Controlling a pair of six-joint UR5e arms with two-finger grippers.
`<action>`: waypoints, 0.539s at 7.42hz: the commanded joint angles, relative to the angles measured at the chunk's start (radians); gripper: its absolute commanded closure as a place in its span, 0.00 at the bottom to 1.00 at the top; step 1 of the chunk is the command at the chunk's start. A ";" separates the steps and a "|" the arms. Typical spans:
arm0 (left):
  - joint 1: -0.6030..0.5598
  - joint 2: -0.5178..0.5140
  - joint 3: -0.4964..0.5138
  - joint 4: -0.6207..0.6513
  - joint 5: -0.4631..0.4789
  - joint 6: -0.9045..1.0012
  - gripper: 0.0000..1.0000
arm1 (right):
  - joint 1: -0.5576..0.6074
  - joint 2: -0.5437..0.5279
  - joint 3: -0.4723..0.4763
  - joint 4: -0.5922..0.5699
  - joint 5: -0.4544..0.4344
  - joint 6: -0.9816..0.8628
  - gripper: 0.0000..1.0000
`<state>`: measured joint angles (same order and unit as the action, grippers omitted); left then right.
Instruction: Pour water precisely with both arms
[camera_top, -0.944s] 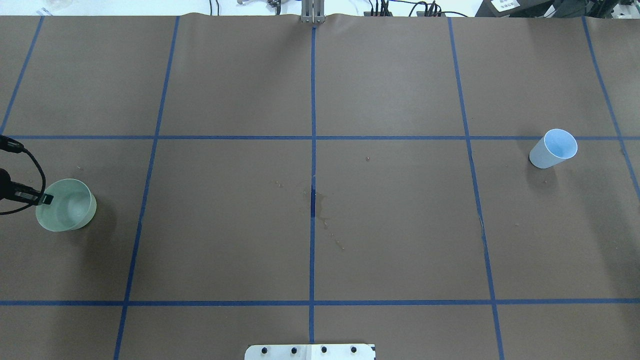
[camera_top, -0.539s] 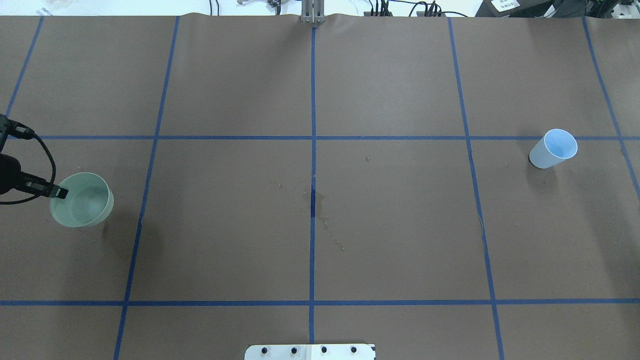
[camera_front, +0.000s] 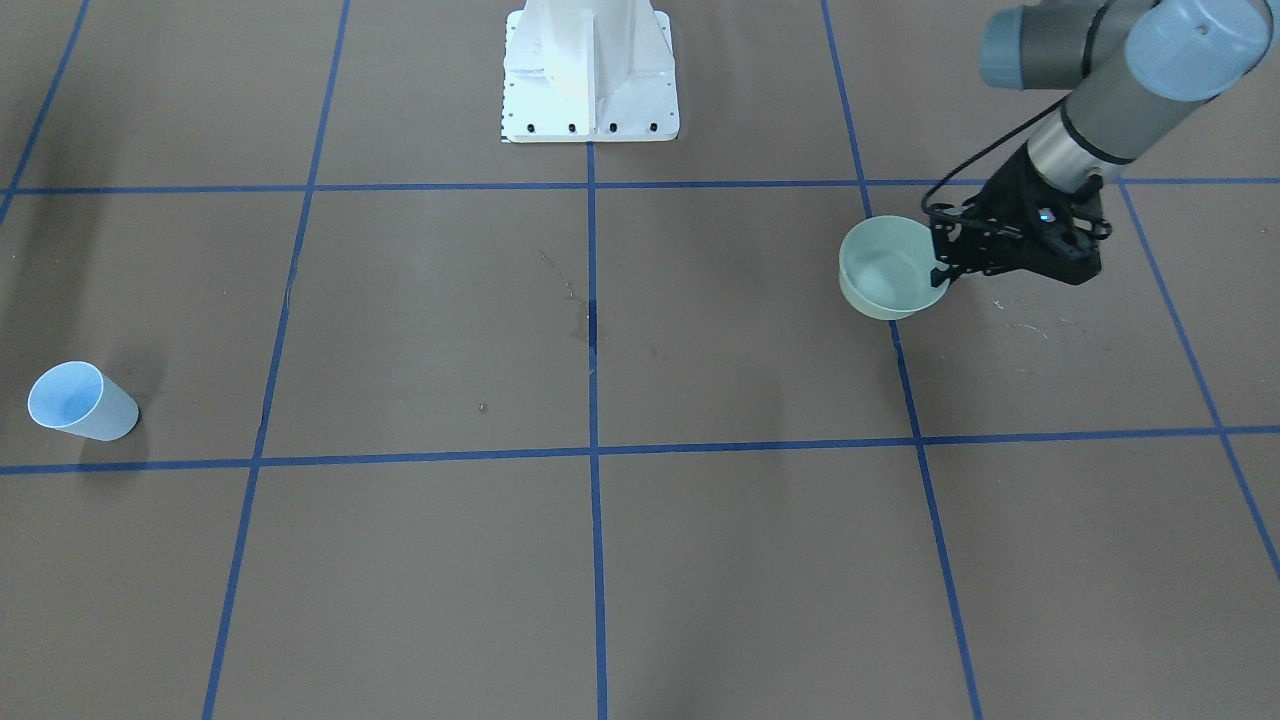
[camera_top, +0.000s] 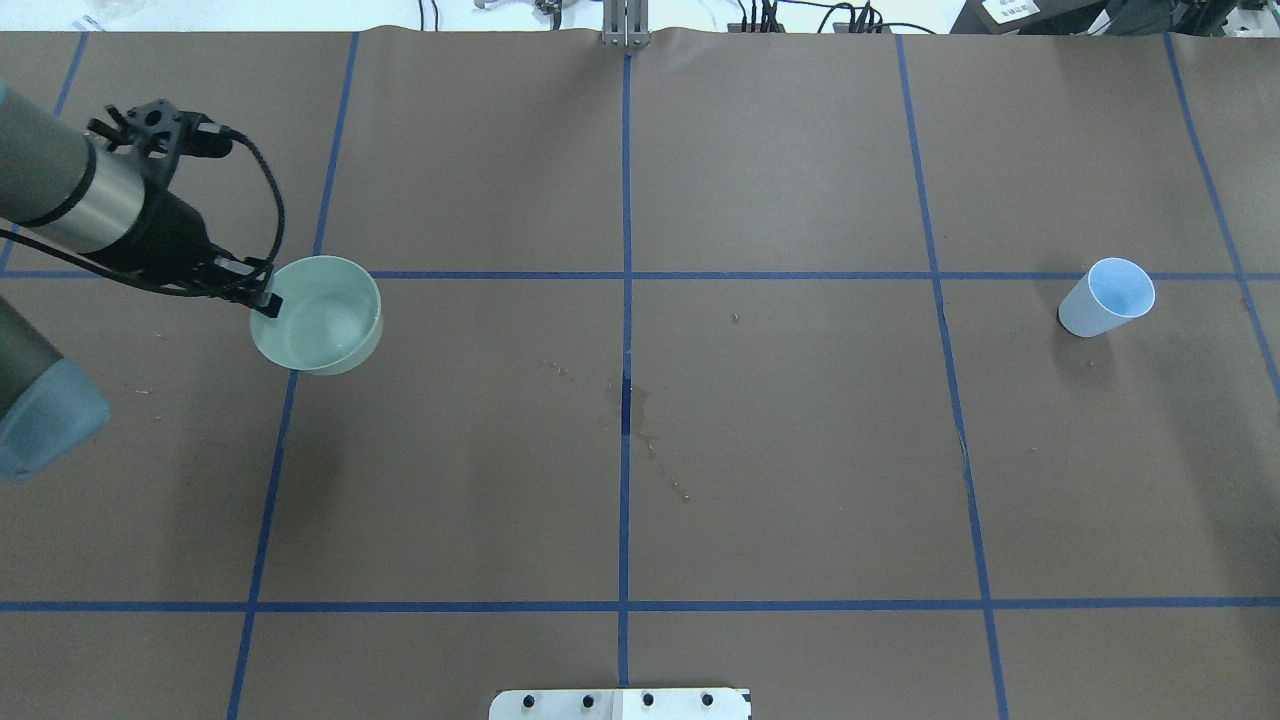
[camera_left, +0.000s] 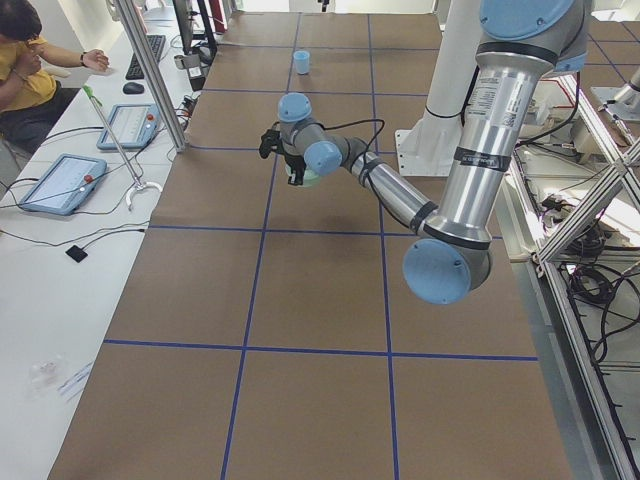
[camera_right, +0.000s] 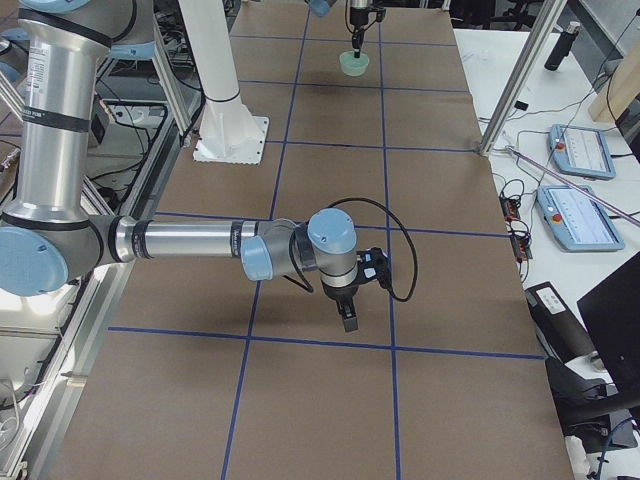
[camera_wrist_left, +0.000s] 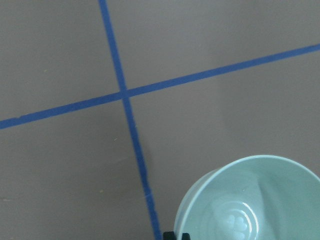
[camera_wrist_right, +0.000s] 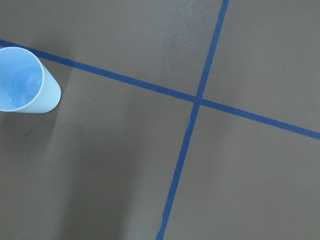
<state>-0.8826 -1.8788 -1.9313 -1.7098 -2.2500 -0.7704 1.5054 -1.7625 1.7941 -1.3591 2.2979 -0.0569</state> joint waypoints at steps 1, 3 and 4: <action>0.149 -0.212 0.096 0.041 0.097 -0.163 1.00 | -0.001 0.000 -0.004 0.000 0.000 0.000 0.00; 0.264 -0.417 0.295 0.033 0.199 -0.239 1.00 | -0.001 0.000 -0.007 0.000 0.002 0.000 0.00; 0.283 -0.451 0.364 0.015 0.208 -0.239 1.00 | 0.001 0.000 -0.007 0.000 0.002 0.000 0.00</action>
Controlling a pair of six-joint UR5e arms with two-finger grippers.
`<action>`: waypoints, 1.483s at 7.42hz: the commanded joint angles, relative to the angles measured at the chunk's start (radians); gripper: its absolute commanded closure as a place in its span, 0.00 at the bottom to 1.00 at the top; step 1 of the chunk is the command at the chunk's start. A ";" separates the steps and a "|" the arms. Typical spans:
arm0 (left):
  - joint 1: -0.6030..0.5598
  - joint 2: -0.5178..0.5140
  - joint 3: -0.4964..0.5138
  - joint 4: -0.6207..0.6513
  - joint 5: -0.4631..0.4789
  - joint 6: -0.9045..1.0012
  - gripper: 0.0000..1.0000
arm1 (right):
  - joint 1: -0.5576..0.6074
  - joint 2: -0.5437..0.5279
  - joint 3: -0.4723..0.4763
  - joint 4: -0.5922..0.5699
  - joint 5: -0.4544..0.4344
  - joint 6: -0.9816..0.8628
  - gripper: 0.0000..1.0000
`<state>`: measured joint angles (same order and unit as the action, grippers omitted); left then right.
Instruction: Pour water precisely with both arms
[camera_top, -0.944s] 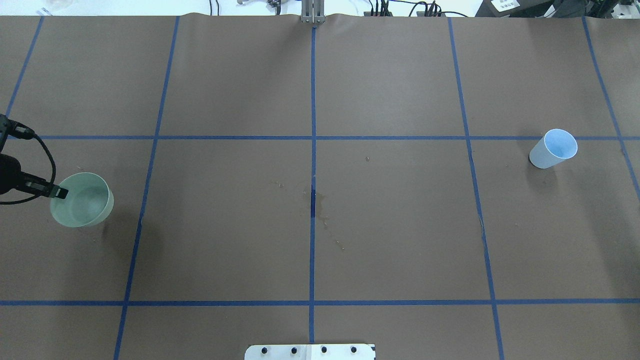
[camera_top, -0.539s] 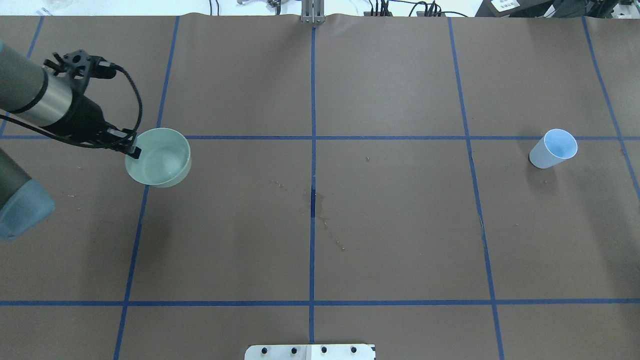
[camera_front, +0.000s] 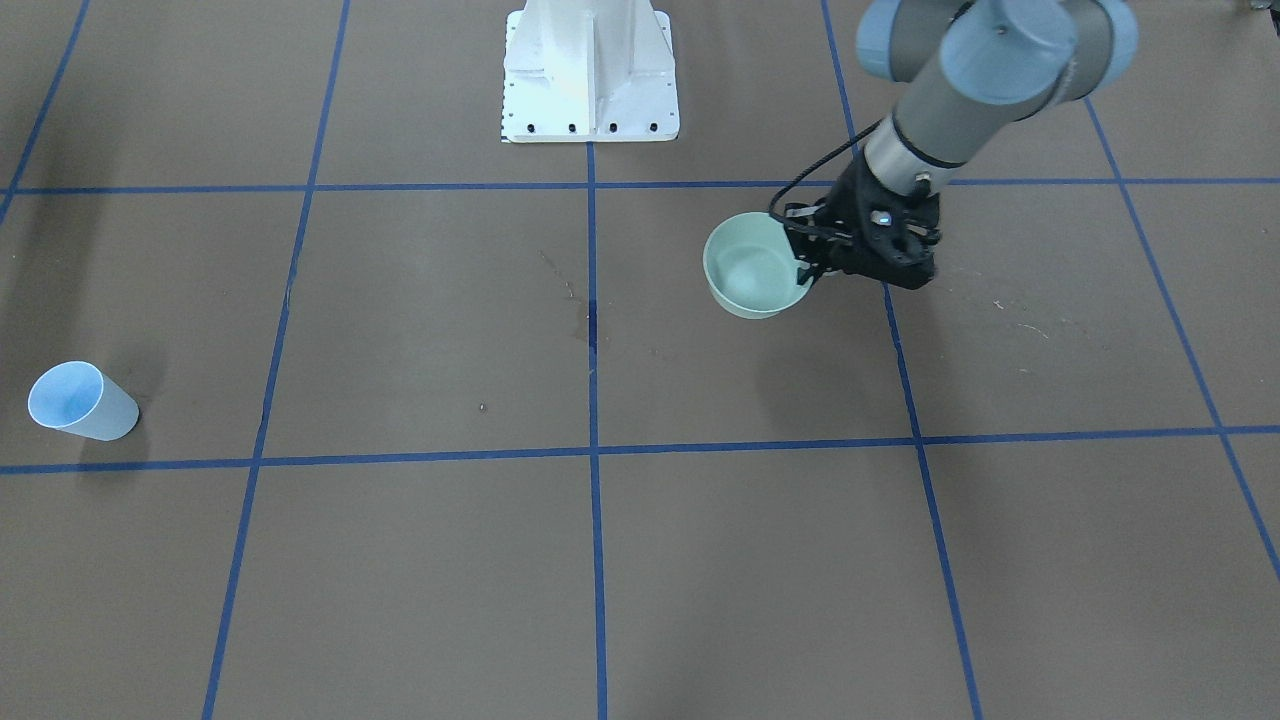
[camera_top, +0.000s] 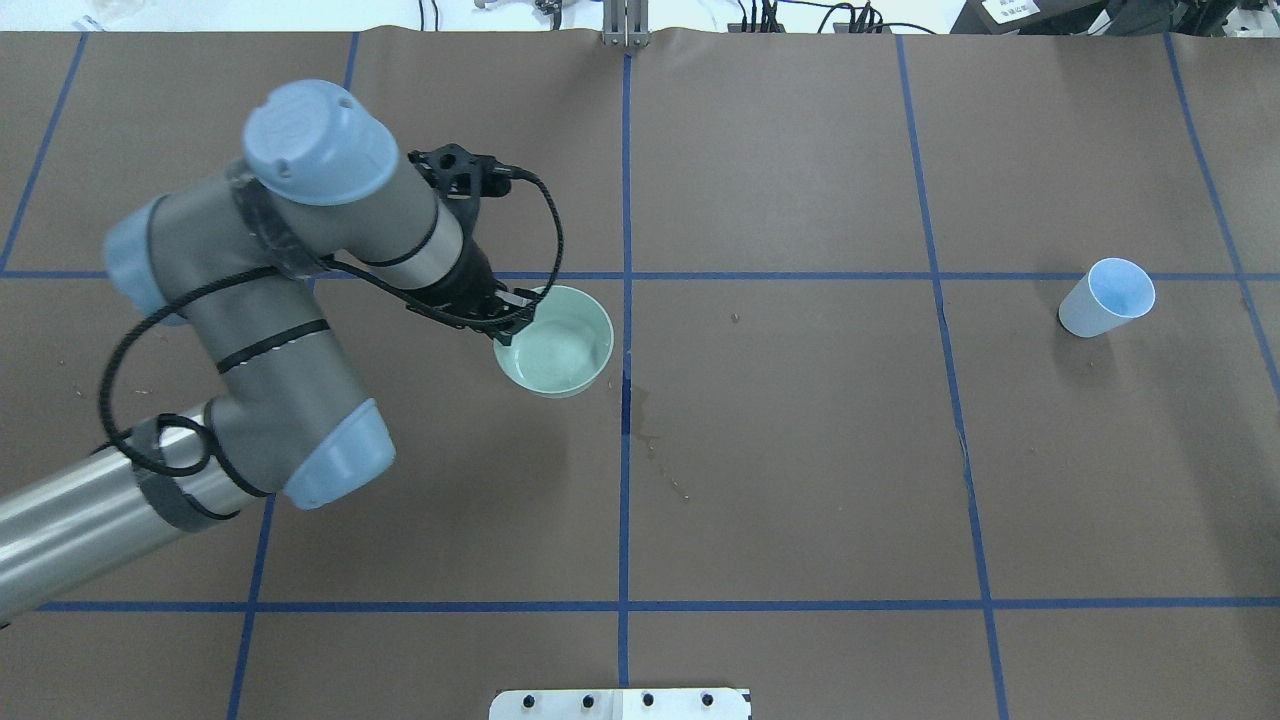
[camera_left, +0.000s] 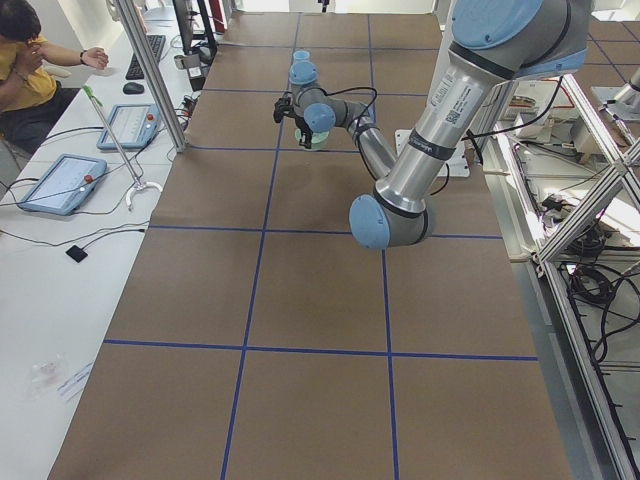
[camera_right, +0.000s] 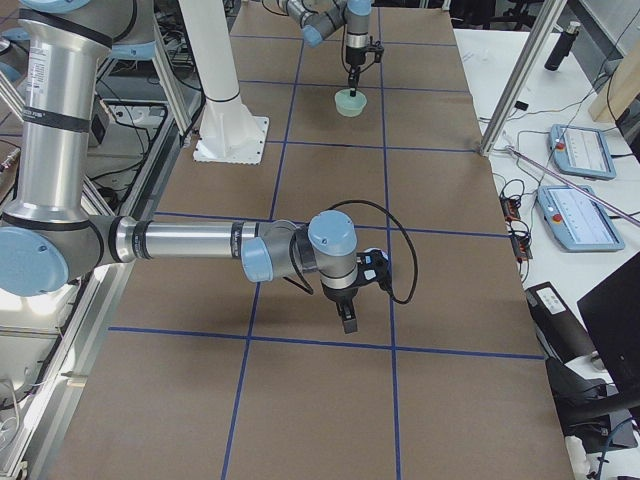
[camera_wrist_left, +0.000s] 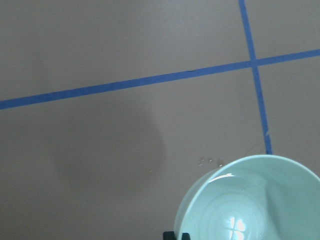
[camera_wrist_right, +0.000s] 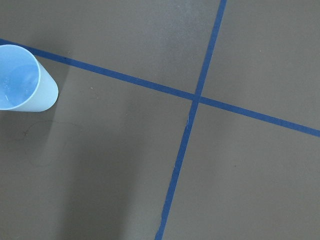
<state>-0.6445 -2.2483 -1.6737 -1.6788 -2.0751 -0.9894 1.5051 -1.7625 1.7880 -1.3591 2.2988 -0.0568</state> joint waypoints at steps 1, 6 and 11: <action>0.064 -0.082 0.158 -0.107 0.056 -0.021 1.00 | 0.001 -0.003 0.001 0.000 0.001 0.000 0.00; 0.098 -0.085 0.242 -0.185 0.090 -0.034 0.60 | 0.001 -0.005 0.001 0.000 0.001 0.000 0.00; 0.013 -0.079 0.163 -0.171 0.084 -0.029 0.00 | 0.001 0.000 0.008 0.002 -0.001 -0.003 0.00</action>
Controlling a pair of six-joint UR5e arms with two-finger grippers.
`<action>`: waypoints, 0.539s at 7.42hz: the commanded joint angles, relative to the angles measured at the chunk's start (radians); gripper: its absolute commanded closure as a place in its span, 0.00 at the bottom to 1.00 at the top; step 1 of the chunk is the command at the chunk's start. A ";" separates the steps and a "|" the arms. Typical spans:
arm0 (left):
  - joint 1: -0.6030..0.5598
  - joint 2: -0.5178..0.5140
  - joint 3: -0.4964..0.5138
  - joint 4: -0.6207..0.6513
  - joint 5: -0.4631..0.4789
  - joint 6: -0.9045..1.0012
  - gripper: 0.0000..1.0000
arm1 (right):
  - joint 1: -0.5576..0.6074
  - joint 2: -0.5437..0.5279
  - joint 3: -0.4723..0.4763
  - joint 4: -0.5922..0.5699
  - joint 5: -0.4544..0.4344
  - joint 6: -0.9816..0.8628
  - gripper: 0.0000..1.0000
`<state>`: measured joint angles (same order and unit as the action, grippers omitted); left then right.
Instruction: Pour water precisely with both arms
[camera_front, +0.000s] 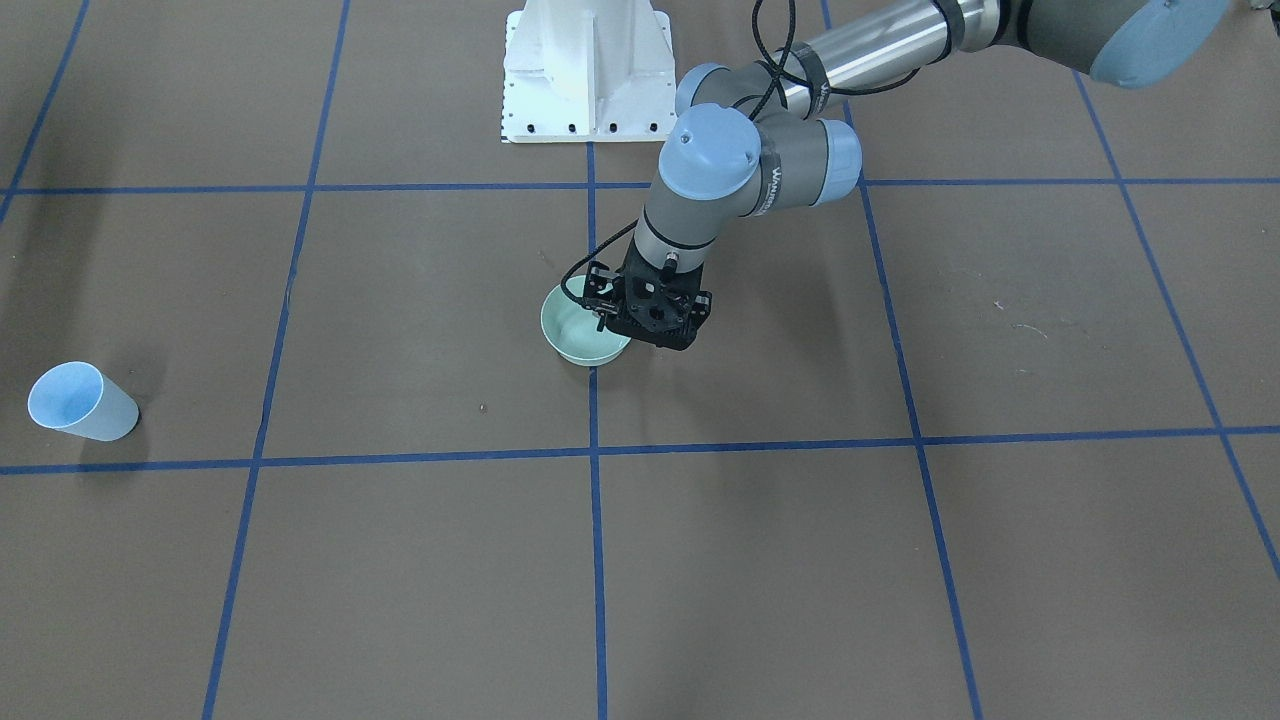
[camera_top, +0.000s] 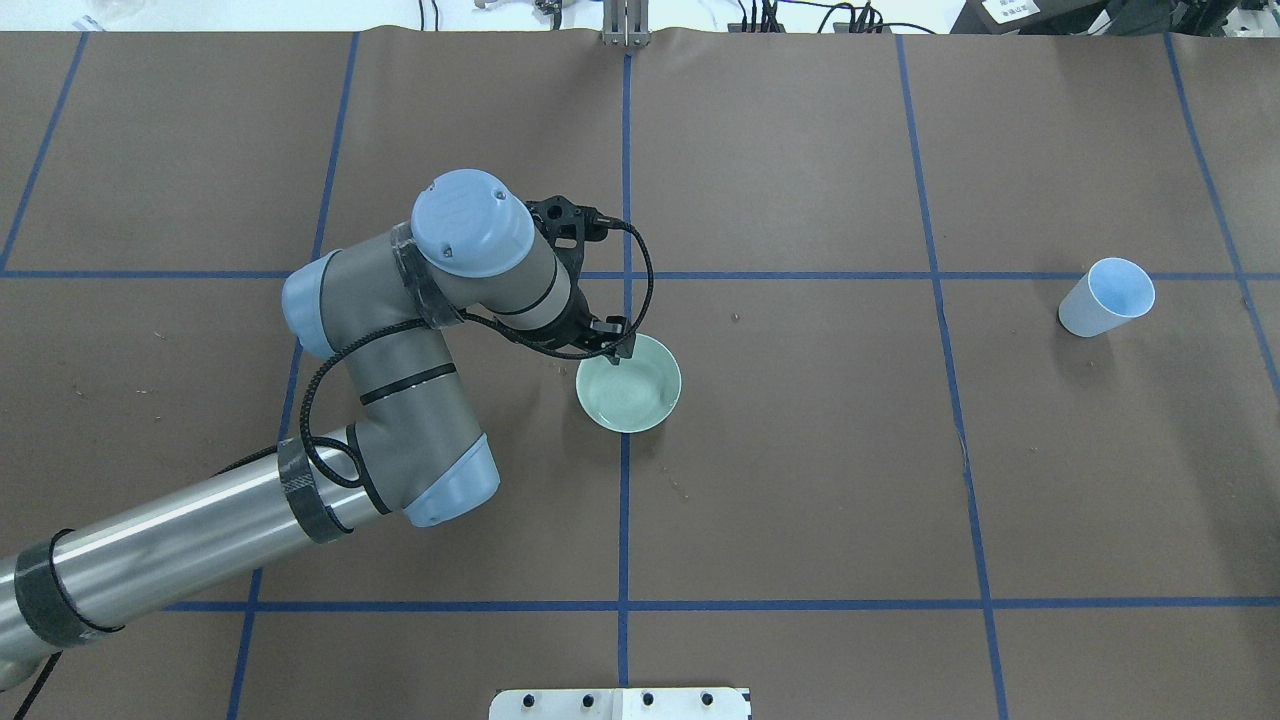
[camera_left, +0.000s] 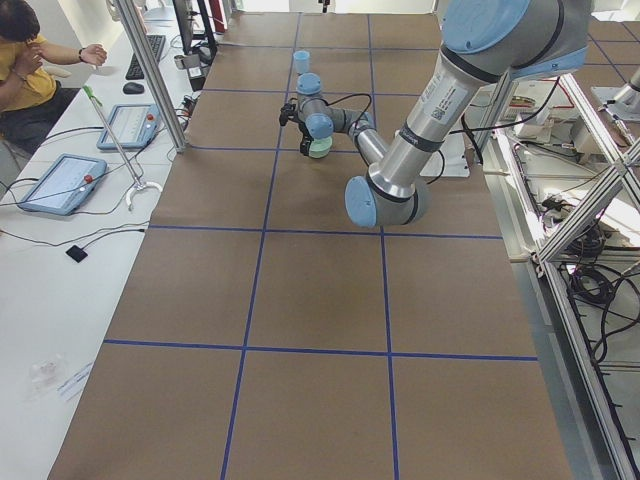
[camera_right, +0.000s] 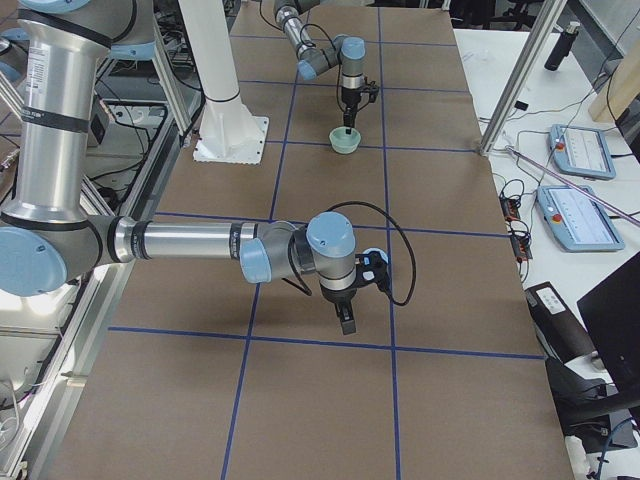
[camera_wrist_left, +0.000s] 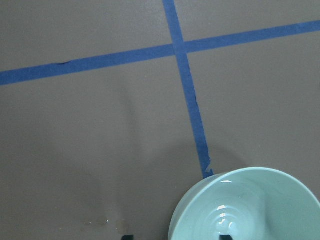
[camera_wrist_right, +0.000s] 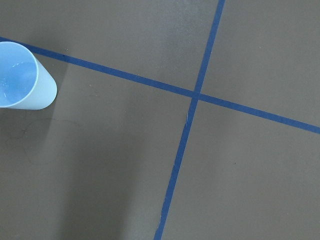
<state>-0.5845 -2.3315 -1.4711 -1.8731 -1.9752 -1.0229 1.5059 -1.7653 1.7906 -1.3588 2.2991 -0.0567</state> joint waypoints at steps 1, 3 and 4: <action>-0.111 0.008 -0.079 0.114 -0.065 0.009 0.00 | -0.001 0.003 0.009 0.001 -0.001 0.003 0.00; -0.175 0.107 -0.226 0.237 -0.071 0.190 0.00 | -0.001 0.009 0.013 0.003 0.043 0.056 0.00; -0.237 0.195 -0.294 0.273 -0.091 0.298 0.00 | -0.003 0.010 0.038 0.001 0.052 0.113 0.00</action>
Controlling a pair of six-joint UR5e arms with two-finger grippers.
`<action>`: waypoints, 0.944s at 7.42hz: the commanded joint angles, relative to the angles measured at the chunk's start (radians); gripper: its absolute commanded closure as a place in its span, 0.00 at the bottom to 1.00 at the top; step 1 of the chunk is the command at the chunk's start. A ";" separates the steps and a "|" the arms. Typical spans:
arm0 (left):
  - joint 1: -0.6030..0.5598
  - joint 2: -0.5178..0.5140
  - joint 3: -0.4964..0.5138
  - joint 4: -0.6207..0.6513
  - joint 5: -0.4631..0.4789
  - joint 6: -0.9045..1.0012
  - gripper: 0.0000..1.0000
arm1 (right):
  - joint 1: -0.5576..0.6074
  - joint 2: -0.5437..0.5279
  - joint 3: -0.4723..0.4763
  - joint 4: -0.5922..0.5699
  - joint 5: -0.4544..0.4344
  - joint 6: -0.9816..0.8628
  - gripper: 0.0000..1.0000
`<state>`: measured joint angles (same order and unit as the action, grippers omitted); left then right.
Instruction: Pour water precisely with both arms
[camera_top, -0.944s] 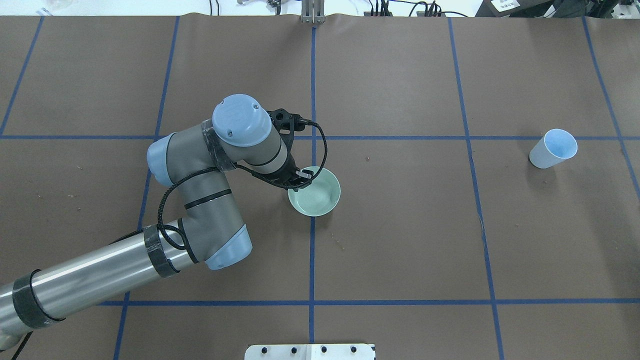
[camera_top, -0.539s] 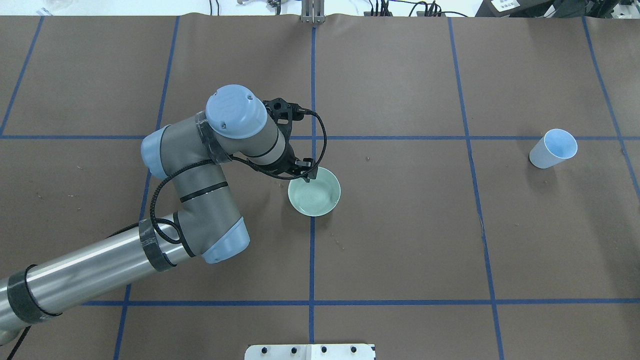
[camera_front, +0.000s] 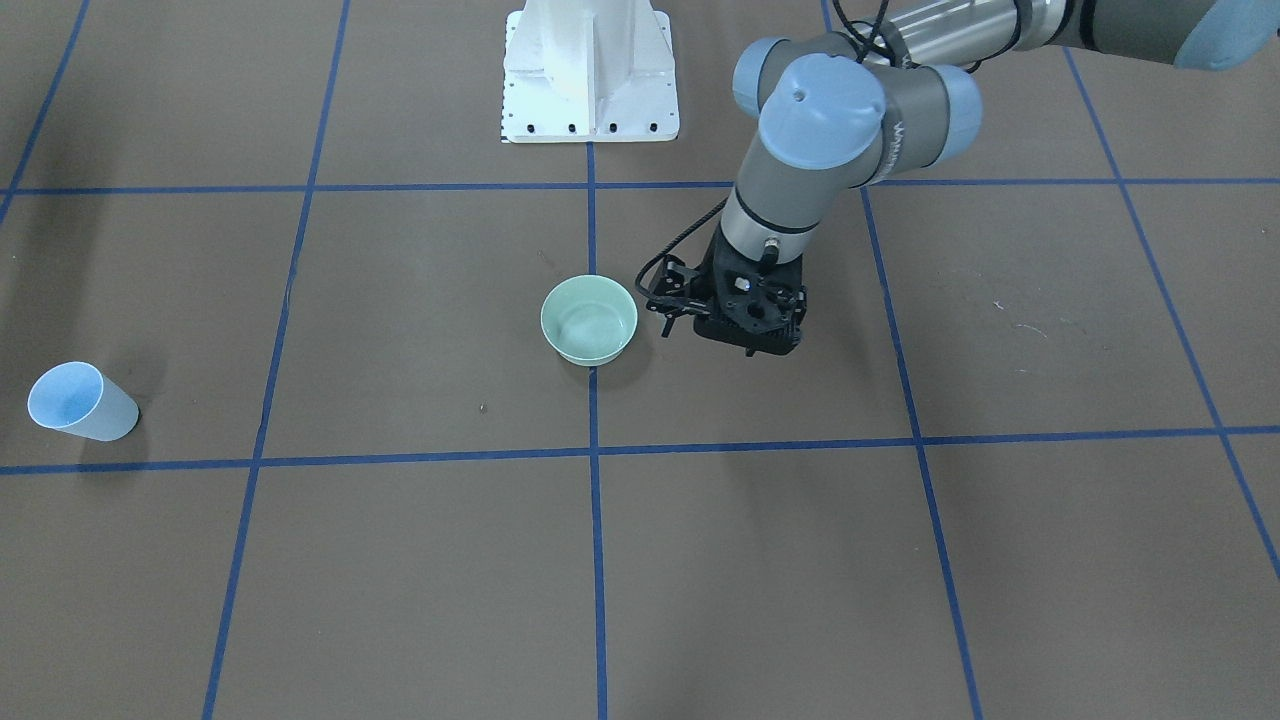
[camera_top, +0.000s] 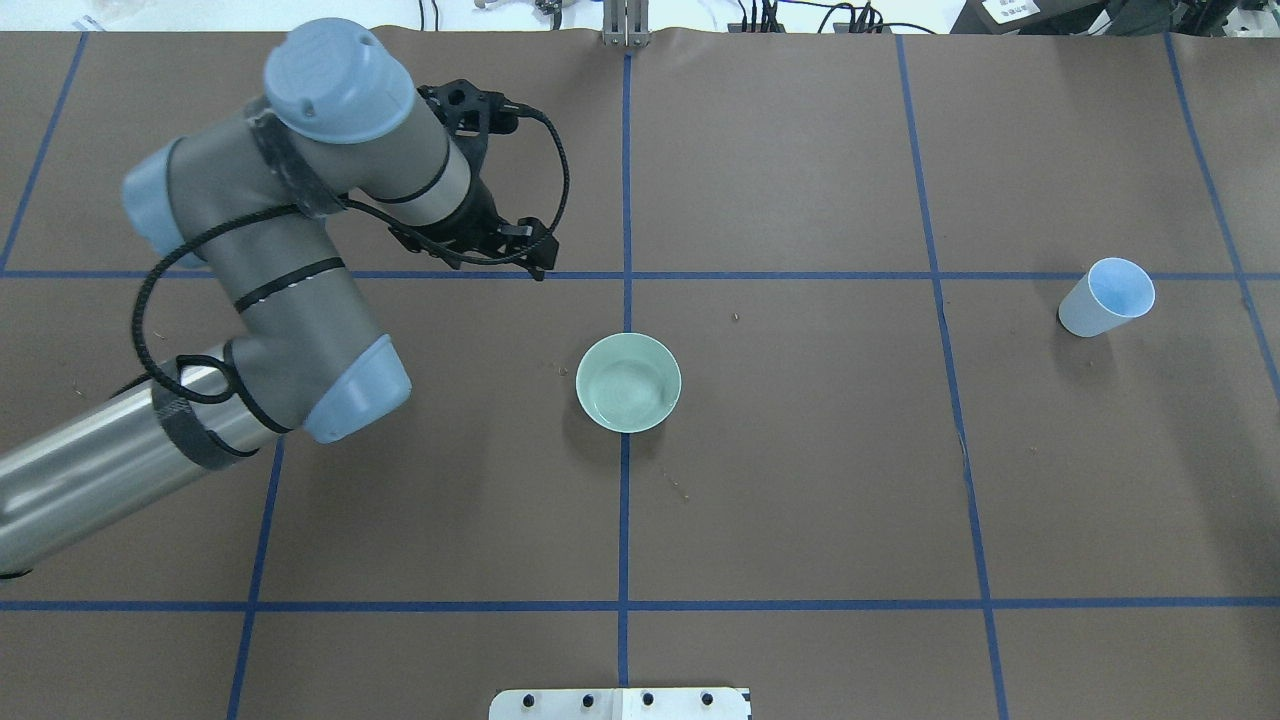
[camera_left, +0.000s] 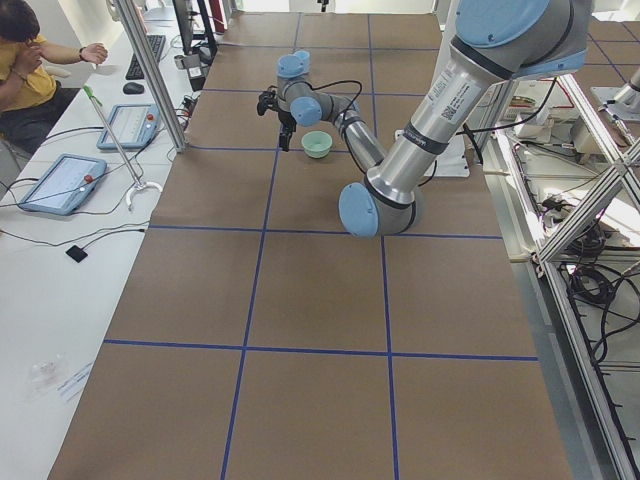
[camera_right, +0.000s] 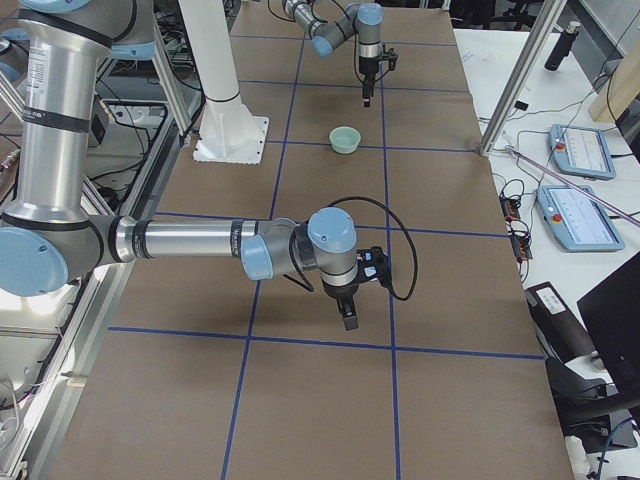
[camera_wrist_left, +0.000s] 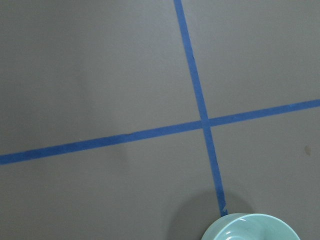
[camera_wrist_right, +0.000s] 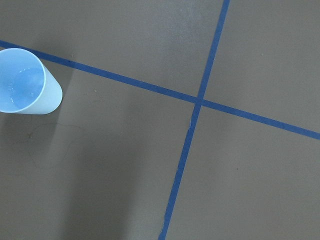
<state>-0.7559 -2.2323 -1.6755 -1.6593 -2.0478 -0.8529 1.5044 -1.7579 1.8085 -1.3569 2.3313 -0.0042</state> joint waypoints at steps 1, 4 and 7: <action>-0.154 0.203 -0.142 0.065 -0.064 0.266 0.00 | -0.009 0.003 0.061 -0.001 0.026 0.126 0.00; -0.463 0.469 -0.156 0.065 -0.188 0.788 0.00 | -0.131 0.005 0.168 -0.001 0.014 0.364 0.00; -0.747 0.673 -0.132 0.052 -0.281 1.016 0.00 | -0.269 0.075 0.213 -0.001 -0.083 0.611 0.00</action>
<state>-1.3913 -1.6580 -1.8189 -1.5972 -2.3010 0.0685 1.3034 -1.7186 2.0065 -1.3576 2.3063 0.4925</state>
